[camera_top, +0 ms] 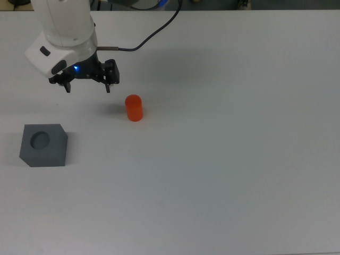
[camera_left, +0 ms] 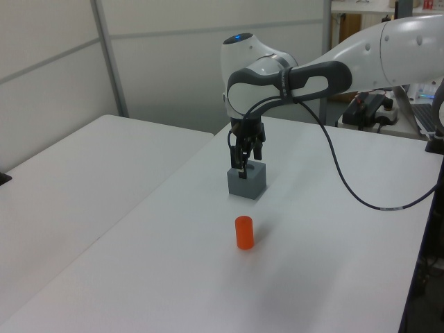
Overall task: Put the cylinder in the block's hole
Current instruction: 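Move the open gripper down toward the orange cylinder, then close the gripper on the orange cylinder and lift it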
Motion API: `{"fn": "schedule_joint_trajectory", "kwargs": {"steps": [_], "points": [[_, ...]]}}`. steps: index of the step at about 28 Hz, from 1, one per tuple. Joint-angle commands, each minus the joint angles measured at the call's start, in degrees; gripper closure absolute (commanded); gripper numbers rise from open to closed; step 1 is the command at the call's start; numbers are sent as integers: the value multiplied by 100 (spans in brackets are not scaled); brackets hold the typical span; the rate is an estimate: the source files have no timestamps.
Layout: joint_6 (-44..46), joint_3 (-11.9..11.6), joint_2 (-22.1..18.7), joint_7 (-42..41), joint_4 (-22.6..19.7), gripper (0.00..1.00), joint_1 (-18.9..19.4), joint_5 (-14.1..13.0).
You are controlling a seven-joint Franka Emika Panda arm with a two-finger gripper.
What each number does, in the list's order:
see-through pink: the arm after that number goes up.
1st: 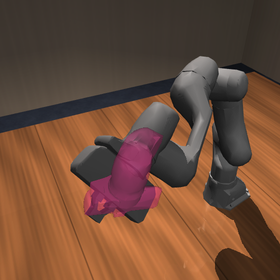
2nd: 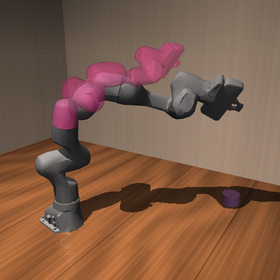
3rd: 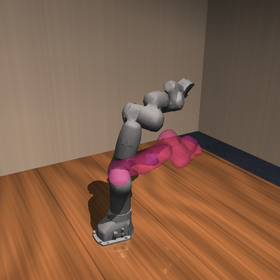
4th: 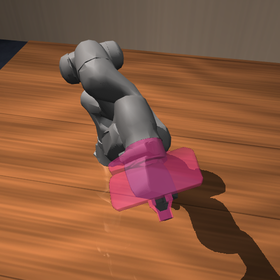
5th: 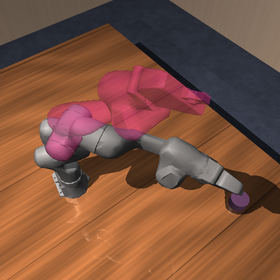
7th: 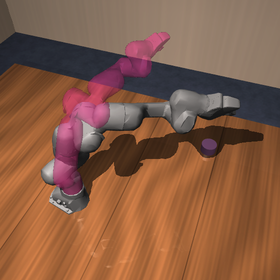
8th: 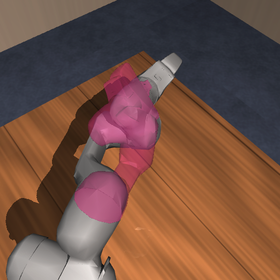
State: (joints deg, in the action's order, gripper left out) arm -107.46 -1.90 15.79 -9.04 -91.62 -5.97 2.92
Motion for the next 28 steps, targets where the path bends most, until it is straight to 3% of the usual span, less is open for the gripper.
{"fn": "schedule_joint_trajectory", "kwargs": {"steps": [1,9,16,20,28], "points": [[130,-4,-15,-80,75,0,8,130],[94,58,-129,-176,-101,0,43,42],[-433,277,-278,-300,-664,0,192,34],[-451,453,-217,-274,-690,0,210,42],[-451,488,11,-203,-848,0,535,121]]}}
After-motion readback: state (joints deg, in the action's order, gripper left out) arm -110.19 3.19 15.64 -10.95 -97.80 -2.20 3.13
